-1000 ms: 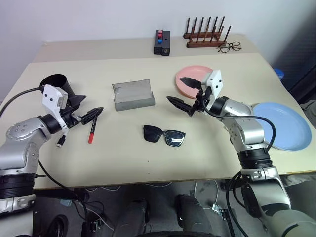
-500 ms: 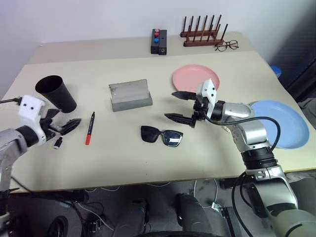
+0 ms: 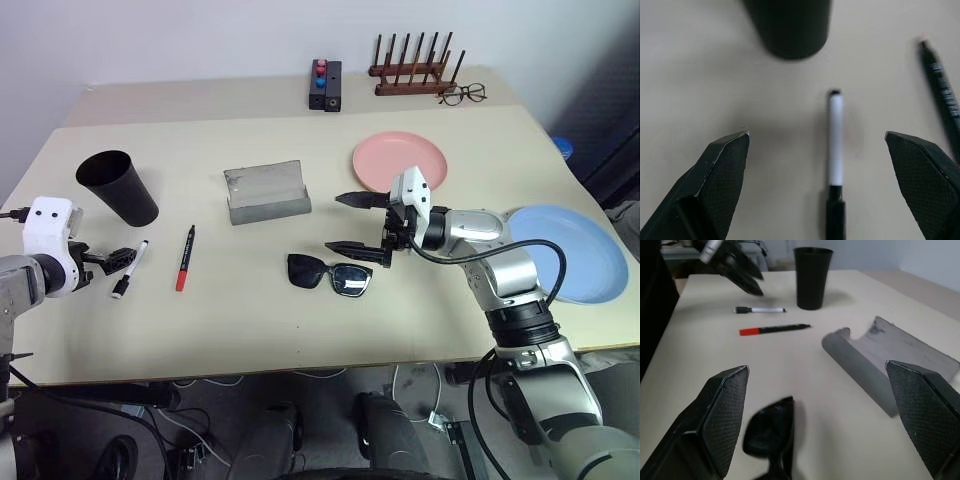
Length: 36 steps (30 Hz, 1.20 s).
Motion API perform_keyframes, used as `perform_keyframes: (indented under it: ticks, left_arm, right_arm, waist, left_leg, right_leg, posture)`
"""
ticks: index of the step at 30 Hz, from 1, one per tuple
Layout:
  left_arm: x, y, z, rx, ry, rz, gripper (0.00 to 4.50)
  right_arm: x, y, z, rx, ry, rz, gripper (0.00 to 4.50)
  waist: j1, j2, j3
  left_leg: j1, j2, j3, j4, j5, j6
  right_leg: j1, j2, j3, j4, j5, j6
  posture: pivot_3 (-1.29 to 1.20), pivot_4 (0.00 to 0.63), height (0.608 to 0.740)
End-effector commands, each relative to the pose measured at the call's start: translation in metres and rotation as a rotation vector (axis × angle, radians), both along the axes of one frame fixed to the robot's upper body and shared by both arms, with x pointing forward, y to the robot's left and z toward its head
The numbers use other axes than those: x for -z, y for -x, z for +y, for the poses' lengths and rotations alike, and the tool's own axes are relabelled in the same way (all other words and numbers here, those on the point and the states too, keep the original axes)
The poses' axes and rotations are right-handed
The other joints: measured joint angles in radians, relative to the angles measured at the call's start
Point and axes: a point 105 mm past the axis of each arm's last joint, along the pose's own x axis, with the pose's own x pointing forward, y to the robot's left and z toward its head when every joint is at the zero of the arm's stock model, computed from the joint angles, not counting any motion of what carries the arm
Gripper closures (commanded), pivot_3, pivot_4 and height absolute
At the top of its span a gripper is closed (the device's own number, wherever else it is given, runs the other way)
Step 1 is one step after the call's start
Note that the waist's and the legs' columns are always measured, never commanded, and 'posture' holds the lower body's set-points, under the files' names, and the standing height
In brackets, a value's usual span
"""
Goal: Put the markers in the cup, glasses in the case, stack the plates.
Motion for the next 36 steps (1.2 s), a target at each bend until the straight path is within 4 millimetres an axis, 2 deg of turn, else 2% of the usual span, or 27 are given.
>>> perform_keyframes:
  ticks: [1,11,19,22,27,28,29,30,35,36]
  left_arm:
    - [-0.003,-0.007,0.007,-0.025,-0.035,0.036,0.0]
    - [0.003,-0.036,-0.006,-0.002,0.038,0.13,0.0]
    - [0.019,-0.039,-0.012,0.016,0.057,0.23,0.0]
    - [0.025,-0.039,-0.015,0.037,0.041,0.258,0.86]
    - [0.031,-0.037,-0.015,0.039,0.041,0.279,3.26]
    - [0.031,-0.036,-0.014,0.039,0.041,0.282,3.88]
    - [0.031,-0.036,-0.014,0.036,0.041,0.283,4.27]
    - [0.032,-0.035,-0.013,0.035,0.041,0.285,4.42]
    - [0.03,-0.034,-0.013,0.039,0.044,0.285,4.42]
    - [0.023,-0.033,-0.017,0.057,0.055,0.275,4.42]
  right_arm:
    - [-0.009,0.006,0.0,-0.004,-0.015,-0.039,0.05]
    - [-0.005,0.011,-0.003,0.028,-0.012,-0.033,0.05]
    - [-0.002,0.011,-0.007,0.056,-0.009,-0.033,0.05]
    - [-0.002,0.011,-0.008,0.064,-0.006,-0.037,0.0]
    - [-0.002,0.01,-0.009,0.072,-0.004,-0.042,0.0]
    - [-0.002,0.01,-0.009,0.073,-0.003,-0.042,0.0]
    - [-0.002,0.009,-0.009,0.074,-0.003,-0.043,0.0]
    - [-0.002,0.009,-0.009,0.076,-0.004,-0.043,0.0]
    - [-0.001,0.009,-0.009,0.078,-0.004,-0.043,0.0]
    - [-0.001,0.008,-0.009,0.08,-0.003,-0.045,0.0]
  waist:
    - [0.003,0.0,0.0]
    - [-0.002,-0.001,0.0]
    - [-0.002,-0.001,0.0]
    - [-0.001,-0.001,0.0]
    - [-0.001,-0.001,-0.001]
    - [-0.001,-0.001,-0.001]
    - [-0.001,-0.001,-0.001]
    - [-0.001,-0.001,-0.001]
    - [-0.001,-0.001,-0.001]
    - [-0.002,-0.001,-0.001]
  left_leg:
    - [0.0,0.0,0.0,0.0,0.0,0.0]
    - [0.0,0.0,0.0,0.0,0.001,-0.001]
    - [-0.001,0.0,0.0,0.001,0.001,-0.001]
    - [0.0,0.0,0.0,0.002,0.001,-0.001]
    - [0.0,0.0,0.0,0.002,0.001,-0.001]
    - [0.0,0.0,0.0,0.002,0.001,-0.001]
    - [0.0,0.0,0.0,0.002,0.001,-0.001]
    - [0.0,0.0,0.0,0.002,0.001,-0.001]
    - [0.0,0.0,0.0,0.002,0.001,-0.001]
    - [0.0,0.0,0.0,0.002,0.001,-0.001]
  right_leg:
    - [0.0,0.0,0.0,0.0,0.0,0.0]
    - [-0.001,0.0,0.0,0.001,0.0,0.0]
    - [-0.001,0.0,0.0,0.001,0.0,0.0]
    - [0.0,0.0,0.0,0.001,0.0,0.0]
    - [0.0,0.0,0.0,0.002,0.0,0.0]
    - [0.0,0.0,0.0,0.002,0.0,0.0]
    - [0.0,0.0,0.0,0.002,0.0,0.0]
    - [0.0,0.0,0.0,0.002,0.0,0.0]
    - [0.0,0.0,0.0,0.002,0.0,0.0]
    - [0.0,0.0,0.0,0.002,0.0,0.0]
  posture:
    - [0.0,0.15,0.74]
    - [0.0,0.15,0.74]
    - [0.0,0.15,0.74]
    - [0.0,0.15,0.74]
    - [0.0,0.15,0.74]
    - [0.0,0.15,0.74]
    - [0.0,0.15,0.74]
    - [0.0,0.15,0.74]
    - [0.0,0.15,0.74]
    - [0.0,0.15,0.74]
